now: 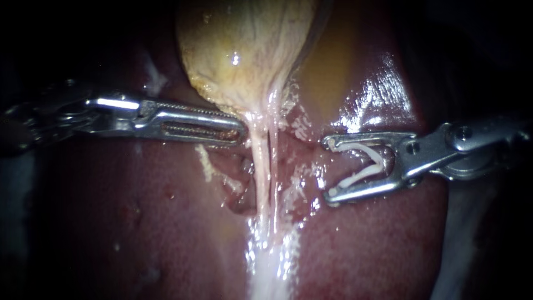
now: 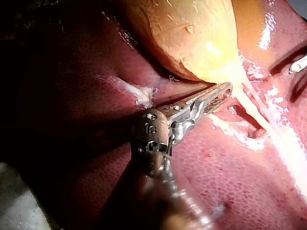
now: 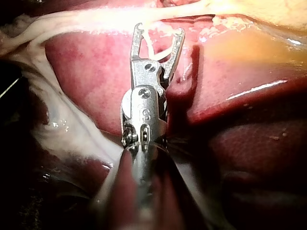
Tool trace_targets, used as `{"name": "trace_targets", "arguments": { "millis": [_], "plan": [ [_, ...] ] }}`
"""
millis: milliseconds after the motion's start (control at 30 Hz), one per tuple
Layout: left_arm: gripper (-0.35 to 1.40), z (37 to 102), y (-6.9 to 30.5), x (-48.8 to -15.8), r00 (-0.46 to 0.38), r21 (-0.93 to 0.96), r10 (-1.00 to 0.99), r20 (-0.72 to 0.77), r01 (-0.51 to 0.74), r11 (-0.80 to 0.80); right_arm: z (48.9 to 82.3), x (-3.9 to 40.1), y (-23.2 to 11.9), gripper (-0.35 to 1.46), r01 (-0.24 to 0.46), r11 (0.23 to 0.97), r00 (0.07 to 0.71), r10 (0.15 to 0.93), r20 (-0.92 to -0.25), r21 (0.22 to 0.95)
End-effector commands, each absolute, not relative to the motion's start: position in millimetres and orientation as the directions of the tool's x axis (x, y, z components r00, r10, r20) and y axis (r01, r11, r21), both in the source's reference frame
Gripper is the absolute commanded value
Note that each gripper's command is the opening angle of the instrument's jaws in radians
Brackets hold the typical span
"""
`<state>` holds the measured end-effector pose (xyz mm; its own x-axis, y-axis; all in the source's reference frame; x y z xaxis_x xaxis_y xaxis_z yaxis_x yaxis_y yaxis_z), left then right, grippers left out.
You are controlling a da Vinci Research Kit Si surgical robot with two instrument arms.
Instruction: Grabbing gallbladder
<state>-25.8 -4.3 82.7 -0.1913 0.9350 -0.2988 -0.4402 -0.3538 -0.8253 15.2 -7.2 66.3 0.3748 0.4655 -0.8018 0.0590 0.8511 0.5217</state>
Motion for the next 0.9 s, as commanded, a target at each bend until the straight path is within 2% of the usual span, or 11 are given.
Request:
{"name": "trace_targets", "arguments": {
  "millis": [33,433,700,900],
  "plan": [
    [-0.35,82.6,-4.2,-25.8,-0.193,-0.826,0.935,-0.298,-0.440,-0.354,66.3,15.2,-7.2,0.50,0.059,0.851,0.375,0.465,-0.802,0.522],
    [-0.35,80.5,-4.5,-24.2,-0.214,-0.825,0.937,-0.276,-0.446,-0.346,66.3,15.2,-7.2,0.50,0.059,0.851,0.375,0.465,-0.802,0.522],
    [-0.35,78.1,-2.8,-21.7,-0.213,-0.829,0.940,-0.266,-0.447,-0.336,66.3,15.2,-7.2,0.50,0.059,0.851,0.375,0.465,-0.802,0.522],
    [-0.35,76.6,-2.3,-21.5,-0.206,-0.831,0.943,-0.261,-0.449,-0.329,66.3,15.2,-7.2,0.50,0.059,0.851,0.375,0.466,-0.802,0.522]
  ]
}}
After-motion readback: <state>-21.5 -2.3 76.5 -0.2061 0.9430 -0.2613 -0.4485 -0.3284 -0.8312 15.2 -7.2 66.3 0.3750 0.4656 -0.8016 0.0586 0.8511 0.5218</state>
